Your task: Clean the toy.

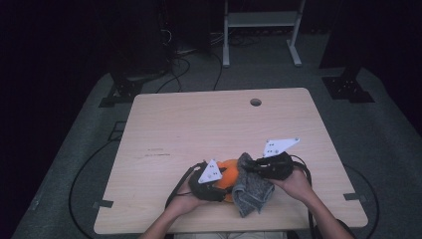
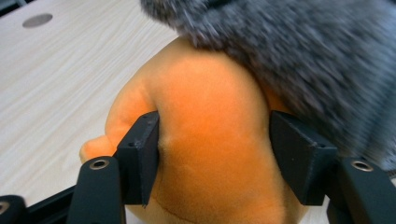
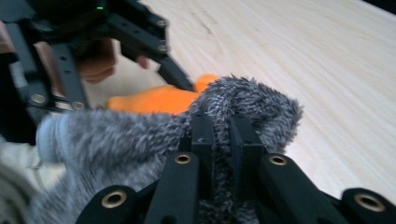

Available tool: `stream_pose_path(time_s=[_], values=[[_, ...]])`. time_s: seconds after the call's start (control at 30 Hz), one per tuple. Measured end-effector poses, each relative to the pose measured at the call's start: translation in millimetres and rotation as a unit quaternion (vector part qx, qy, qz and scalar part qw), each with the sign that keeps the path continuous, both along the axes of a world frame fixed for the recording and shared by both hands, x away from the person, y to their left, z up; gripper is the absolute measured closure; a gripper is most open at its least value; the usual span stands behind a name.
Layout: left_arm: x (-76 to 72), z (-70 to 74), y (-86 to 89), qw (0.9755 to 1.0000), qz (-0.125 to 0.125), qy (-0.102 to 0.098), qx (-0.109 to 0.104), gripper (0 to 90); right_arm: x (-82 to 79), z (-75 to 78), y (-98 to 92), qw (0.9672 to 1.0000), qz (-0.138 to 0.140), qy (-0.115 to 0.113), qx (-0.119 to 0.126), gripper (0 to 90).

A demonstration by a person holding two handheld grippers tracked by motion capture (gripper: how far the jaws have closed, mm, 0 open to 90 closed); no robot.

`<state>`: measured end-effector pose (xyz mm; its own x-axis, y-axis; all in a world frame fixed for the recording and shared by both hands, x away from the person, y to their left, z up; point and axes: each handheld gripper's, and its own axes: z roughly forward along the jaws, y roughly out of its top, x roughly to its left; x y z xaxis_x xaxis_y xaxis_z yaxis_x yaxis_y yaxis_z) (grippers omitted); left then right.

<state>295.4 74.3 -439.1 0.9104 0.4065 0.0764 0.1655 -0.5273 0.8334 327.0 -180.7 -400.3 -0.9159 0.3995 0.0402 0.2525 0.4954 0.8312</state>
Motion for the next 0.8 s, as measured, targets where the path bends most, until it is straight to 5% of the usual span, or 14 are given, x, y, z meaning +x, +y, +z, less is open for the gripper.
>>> stream_pose_path(time_s=[0.2,0.43,0.5,0.7,0.8], values=[[1.4,-2.5,5.3,0.9996,0.004,0.017,-0.021,34.3,-1.9,-6.1,-21.3,0.9997,-0.024,0.006,0.003,81.8],[2.8,-2.4,6.7,0.9995,0.004,0.022,-0.021,32.0,-14.5,-16.3,-45.2,0.9993,-0.033,0.015,0.005,81.8],[4.1,-2.1,8.3,0.9993,0.005,0.028,-0.023,31.0,-16.7,-18.4,-55.2,0.9988,-0.047,0.013,0.001,81.6],[4.9,-0.5,8.1,0.9992,0.001,0.03,-0.025,27.8,-20.4,-17.3,-94.0,0.9945,-0.094,0.011,0.044,80.8],[5.4,0.2,8.9,0.9991,-0.002,0.033,-0.026,26.8,-20.5,-20.5,-107.3,0.9928,-0.118,0.0,0.021,80.0]])
